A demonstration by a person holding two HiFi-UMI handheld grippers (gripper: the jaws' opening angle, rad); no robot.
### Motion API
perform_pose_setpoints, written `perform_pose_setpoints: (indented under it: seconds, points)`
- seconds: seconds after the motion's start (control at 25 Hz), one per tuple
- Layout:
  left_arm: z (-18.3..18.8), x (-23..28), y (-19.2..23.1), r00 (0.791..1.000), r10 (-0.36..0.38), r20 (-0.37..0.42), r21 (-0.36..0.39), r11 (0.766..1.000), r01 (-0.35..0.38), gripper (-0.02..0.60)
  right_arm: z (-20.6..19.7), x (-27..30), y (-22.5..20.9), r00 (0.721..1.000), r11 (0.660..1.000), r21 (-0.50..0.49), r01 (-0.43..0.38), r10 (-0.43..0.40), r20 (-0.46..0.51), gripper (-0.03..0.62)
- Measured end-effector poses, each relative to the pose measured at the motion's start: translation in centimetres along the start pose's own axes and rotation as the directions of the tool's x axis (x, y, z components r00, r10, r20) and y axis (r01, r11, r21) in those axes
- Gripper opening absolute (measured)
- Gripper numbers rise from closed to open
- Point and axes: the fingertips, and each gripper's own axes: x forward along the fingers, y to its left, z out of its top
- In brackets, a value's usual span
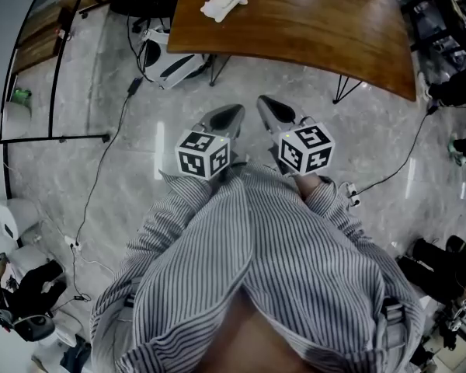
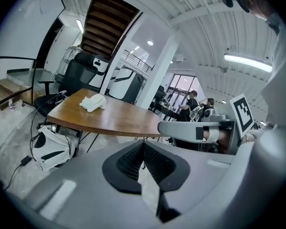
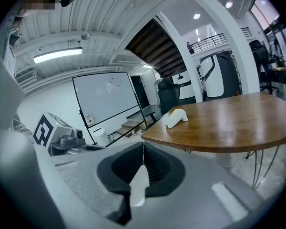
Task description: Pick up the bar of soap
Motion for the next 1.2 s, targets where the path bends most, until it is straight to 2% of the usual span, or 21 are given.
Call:
perform_pose_setpoints:
  seconds: [0.24,0.4,0.6,0.88,1.04,1.2]
  points:
    - [1.6,2.6,2.8,1.000,0.017,0.011,-0.016,1.000,-0.017,0.002,1.3,3.0,-2.3,1.000,1.000,0.007,-0.013,0.013,-0.007,0.005]
    - [4.1,5.4,5.9,1.000,0.013,0.023,-0.010,1.000,-0.013,0.002,3.5,6.5,-4.7,1.000,1.000,0.003,-0.011,0.011,-0.003,0.005]
    - [10.0,9.1,10.4,0.995,-0.070,0.072,-0.009,0.997,0.071,0.002,7.2,12.1,-8.5,1.000,1.000,0.021,0.008,-0.008,0.000,0.005]
    - [16.0,13.9,17.2,0.997,-0.082,0.008,0.049,0.995,0.082,0.003,12.3,19.5,-12.6,0.999,0.998,0.054,0.034,-0.034,-0.001,0.005]
    - [17.2,16.1,19.0,0.995,-0.093,-0.030,0.086,0.992,0.096,0.003,12.7,21.1,-13.6,0.999,0.996,0.072,0.043,-0.042,-0.010,0.006]
    - [17.2,17.6,19.2,0.991,-0.123,-0.061,0.058,0.990,0.127,0.003,12.6,21.9,-14.8,0.999,0.995,0.094,0.044,-0.042,-0.025,0.006]
